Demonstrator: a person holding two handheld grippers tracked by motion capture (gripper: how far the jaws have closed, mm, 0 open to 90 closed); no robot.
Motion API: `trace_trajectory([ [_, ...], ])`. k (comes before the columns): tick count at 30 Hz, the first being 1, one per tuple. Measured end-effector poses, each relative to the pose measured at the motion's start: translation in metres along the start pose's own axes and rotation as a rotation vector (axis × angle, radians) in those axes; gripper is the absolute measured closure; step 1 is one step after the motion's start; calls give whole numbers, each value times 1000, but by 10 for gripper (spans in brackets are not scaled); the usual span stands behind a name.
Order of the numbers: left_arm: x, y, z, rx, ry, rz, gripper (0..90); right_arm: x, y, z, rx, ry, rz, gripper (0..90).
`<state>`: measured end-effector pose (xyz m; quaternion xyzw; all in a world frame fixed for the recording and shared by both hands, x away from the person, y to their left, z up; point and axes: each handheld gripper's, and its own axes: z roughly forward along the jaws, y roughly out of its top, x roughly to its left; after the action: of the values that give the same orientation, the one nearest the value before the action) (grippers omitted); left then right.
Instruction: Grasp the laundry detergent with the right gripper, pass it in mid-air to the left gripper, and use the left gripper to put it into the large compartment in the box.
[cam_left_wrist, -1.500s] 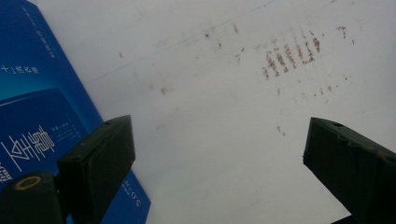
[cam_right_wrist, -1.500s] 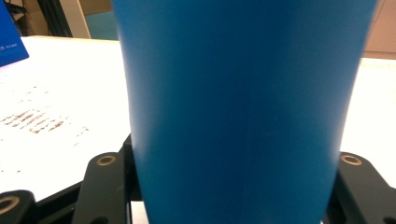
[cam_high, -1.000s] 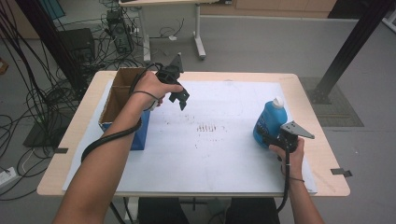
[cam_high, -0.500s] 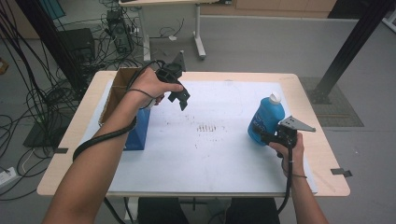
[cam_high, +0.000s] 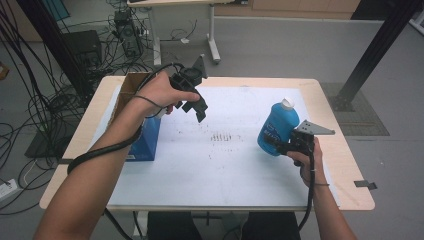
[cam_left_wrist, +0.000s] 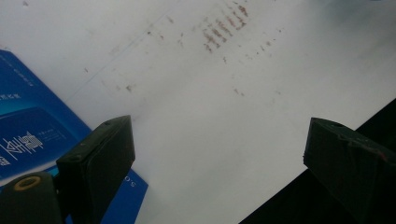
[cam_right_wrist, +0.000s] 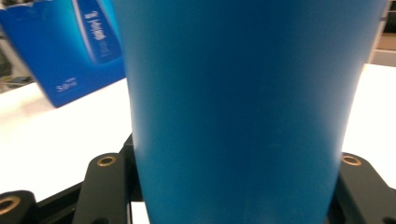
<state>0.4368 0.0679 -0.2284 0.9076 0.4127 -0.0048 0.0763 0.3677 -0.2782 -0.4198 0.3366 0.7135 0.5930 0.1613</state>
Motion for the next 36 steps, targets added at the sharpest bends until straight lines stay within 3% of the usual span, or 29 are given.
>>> trace_trajectory([
  [6,-12,-5,-5,11,16,76,93,4,7,1,15,66,-35,411],
  [12,-28,-10,-9,20,11,164,93,4,12,1,18,119,-38,411],
  [15,-35,-11,-11,23,31,208,93,6,14,2,20,150,-45,412],
  [24,-51,-13,-16,13,39,322,91,16,21,5,39,256,-90,412],
  [36,-65,-15,-22,-21,30,383,74,30,27,13,70,365,-132,412],
])
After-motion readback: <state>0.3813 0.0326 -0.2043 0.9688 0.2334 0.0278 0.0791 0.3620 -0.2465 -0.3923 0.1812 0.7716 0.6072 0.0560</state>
